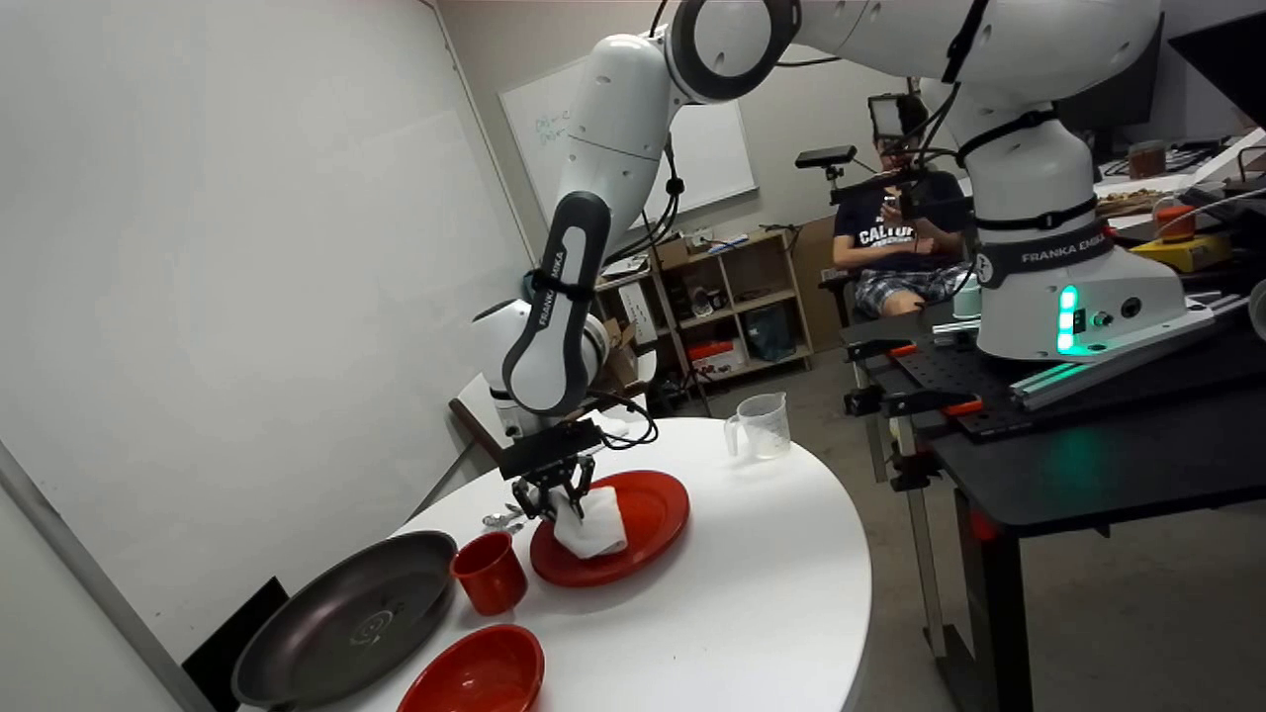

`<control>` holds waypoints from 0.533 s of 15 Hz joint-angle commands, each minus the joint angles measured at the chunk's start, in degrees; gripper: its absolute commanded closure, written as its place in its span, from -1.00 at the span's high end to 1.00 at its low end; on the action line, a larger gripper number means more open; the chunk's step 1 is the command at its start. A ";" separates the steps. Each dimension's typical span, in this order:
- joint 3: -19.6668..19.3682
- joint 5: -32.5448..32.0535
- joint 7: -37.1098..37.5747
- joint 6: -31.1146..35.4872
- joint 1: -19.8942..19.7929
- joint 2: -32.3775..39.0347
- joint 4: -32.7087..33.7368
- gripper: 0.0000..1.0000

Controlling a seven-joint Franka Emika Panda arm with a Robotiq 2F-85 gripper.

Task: Pick up the cloth from the table and wipe the plate

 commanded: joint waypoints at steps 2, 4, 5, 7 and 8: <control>-2.35 -1.03 1.12 -0.06 -0.40 1.36 1.53 -0.88; -2.84 -0.81 1.33 -0.44 -0.69 1.01 0.54 -0.88; -2.35 -0.36 0.95 -1.35 -1.36 0.64 0.13 -0.88; -2.66 -0.16 1.44 -1.36 -1.60 -0.08 -1.39 -0.88; -2.62 0.09 1.66 -1.14 -1.81 -0.59 -2.47 -0.88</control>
